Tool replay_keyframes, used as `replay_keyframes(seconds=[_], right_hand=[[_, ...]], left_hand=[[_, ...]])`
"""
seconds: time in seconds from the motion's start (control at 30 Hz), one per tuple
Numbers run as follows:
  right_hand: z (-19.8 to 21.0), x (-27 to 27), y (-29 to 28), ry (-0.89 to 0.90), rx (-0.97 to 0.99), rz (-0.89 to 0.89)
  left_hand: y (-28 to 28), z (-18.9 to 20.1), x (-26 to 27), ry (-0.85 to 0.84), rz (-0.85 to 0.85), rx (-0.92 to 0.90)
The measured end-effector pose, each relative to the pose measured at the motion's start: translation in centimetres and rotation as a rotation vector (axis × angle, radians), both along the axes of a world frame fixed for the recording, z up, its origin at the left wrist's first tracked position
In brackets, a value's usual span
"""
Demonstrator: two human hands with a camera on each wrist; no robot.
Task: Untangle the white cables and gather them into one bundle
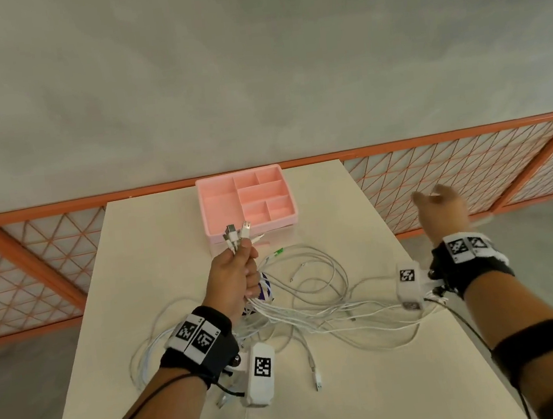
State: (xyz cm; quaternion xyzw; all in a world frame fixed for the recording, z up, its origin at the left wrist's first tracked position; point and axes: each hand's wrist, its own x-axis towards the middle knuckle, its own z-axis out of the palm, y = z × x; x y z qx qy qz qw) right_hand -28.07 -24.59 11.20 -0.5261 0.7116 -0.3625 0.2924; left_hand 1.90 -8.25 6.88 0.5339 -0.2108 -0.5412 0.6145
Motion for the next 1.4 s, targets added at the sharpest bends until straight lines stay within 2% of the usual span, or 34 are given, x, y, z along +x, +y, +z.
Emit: replay_keyframes(seconds=[0.1,0.2,0.3,0.43,0.6,0.7,0.9,1.03,1.1,1.2,1.3,1.4], right_hand=[[-1.3,4.8,3.5,-0.135,0.02,0.475],[-2.1,10.5,8.1,-0.123,0.163,0.942],[-4.4,14.8,11.2,0.014,0.173,1.17],[-7.3,14.1,11.6,0.278,0.119,1.088],[-11.5,8.6,9.8,0.543,0.204,1.036],[-13.0,4.7,8.7,0.685,0.251,0.935],[-13.2,-3.1,6.6,0.941,0.376,0.754],[-12.0,-6.8,4.1,1.171,0.343,0.514],[-11.5,-8.3,3.0,1.177,0.258,0.32],[-11.9,-9.0,2.3,1.029,0.094,0.169],[-13.1,-9.0,2.9,0.943,0.152,0.171],[-15.3,-9.5,4.0,0.974,0.27,0.237]], left_hand=[[-0.5,0.9,-1.2,0.022,-0.005,-0.017],[-1.1,1.8,-2.3,0.024,0.008,-0.045],[-1.5,2.6,-2.3,0.091,0.071,-0.081],[-1.0,3.1,1.0,0.145,0.182,-0.162],[0.3,2.9,4.8,0.175,0.325,-0.166],[0.9,2.4,6.1,0.202,0.377,-0.157],[2.0,1.3,7.5,0.241,0.378,-0.118],[2.4,0.3,7.2,0.242,0.303,-0.042],[2.8,-0.3,6.4,0.227,0.201,0.032],[3.7,-1.4,4.9,0.158,0.001,0.133],[4.5,-2.4,3.4,0.104,-0.068,0.196],[5.0,-2.7,2.9,0.086,-0.068,0.212]])
